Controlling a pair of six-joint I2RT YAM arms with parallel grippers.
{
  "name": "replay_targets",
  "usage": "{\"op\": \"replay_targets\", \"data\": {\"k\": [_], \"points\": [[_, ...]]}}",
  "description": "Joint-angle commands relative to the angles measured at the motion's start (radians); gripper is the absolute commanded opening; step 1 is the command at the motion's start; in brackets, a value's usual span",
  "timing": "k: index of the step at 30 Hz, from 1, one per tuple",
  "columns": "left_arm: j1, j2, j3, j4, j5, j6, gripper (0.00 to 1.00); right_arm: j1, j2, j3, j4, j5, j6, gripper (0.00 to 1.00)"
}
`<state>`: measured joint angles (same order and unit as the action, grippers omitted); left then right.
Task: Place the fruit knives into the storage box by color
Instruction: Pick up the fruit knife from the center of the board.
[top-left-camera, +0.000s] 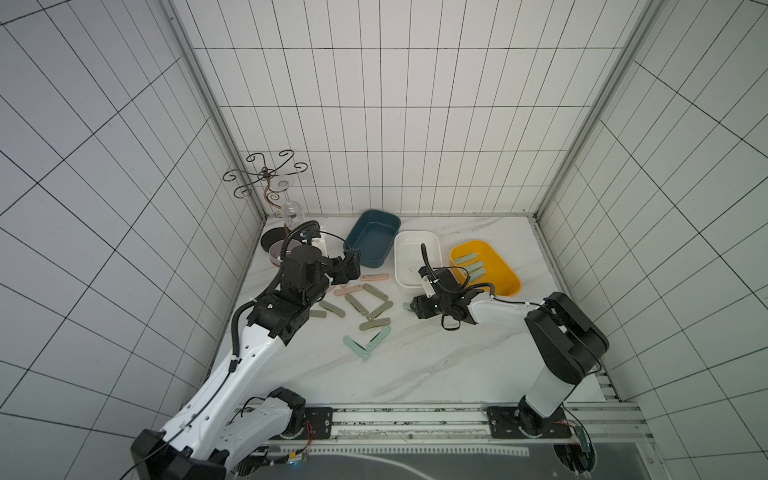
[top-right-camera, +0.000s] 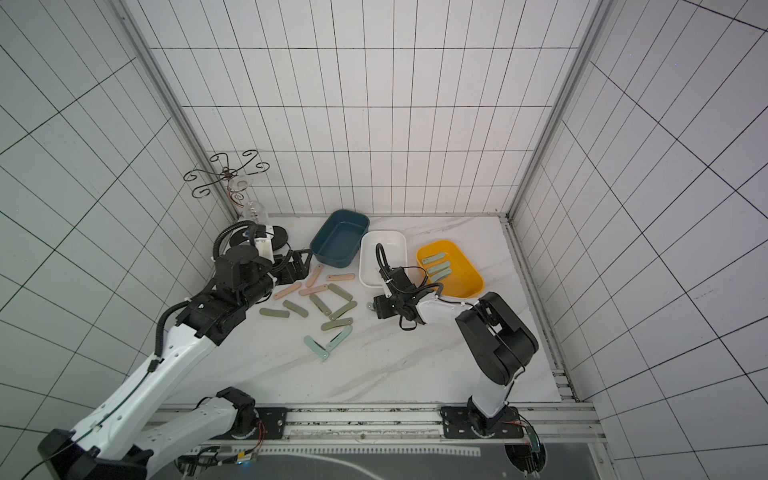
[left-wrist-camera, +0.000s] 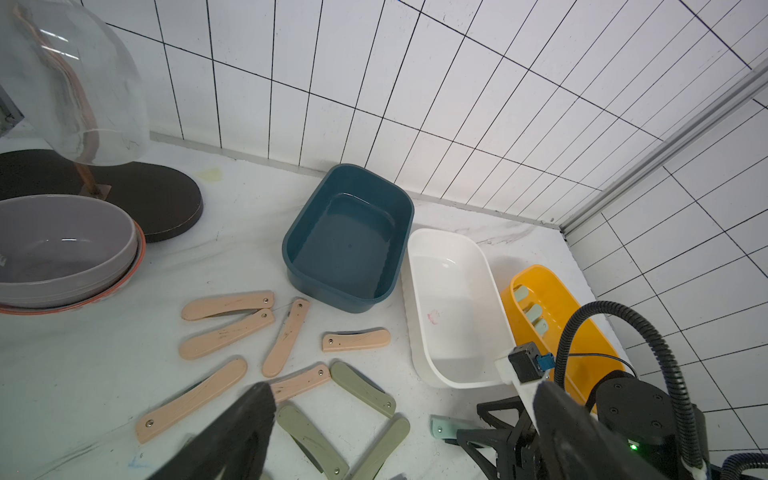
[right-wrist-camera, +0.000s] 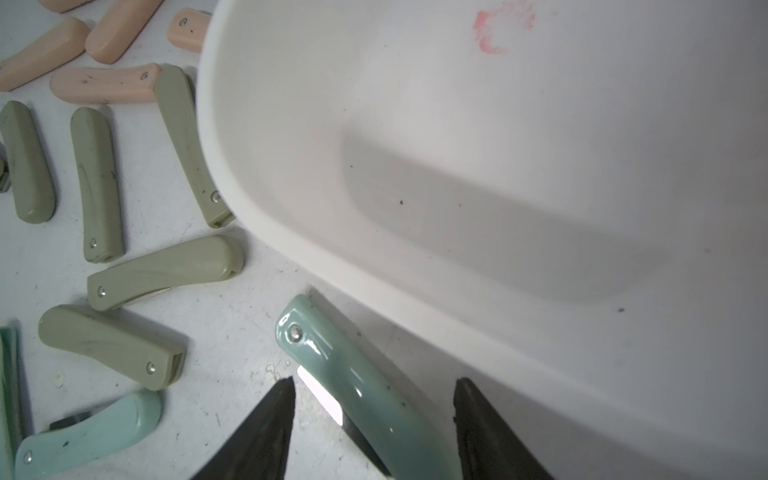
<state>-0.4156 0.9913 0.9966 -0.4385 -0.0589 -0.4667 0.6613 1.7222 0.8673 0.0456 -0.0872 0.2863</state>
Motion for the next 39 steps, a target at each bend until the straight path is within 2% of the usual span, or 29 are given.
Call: {"op": "replay_targets", "data": {"k": [1, 14, 21, 28, 35, 39], "points": [[0.006, 0.001, -0.008, 0.020, 0.005, -0.013, 0.97, 0.016, 0.002, -0.053, 0.010, -0.036, -0.016, 0.62], [0.006, -0.002, -0.009, 0.026, 0.008, -0.016, 0.97, 0.103, -0.038, -0.071, -0.039, -0.062, 0.000, 0.59], [0.006, -0.002, -0.010, 0.029, 0.009, -0.017, 0.97, 0.145, -0.004, 0.004, -0.141, 0.127, 0.024, 0.58], [0.006, -0.007, -0.010, 0.030, 0.008, -0.019, 0.97, 0.201, 0.084, 0.126, -0.261, 0.279, -0.010, 0.53], [0.006, -0.008, -0.009, 0.034, 0.010, -0.020, 0.97, 0.225, 0.123, 0.161, -0.296, 0.317, -0.022, 0.49], [0.005, -0.008, -0.009, 0.035, 0.010, -0.020, 0.97, 0.232, 0.126, 0.159, -0.296, 0.311, -0.022, 0.42]]}}
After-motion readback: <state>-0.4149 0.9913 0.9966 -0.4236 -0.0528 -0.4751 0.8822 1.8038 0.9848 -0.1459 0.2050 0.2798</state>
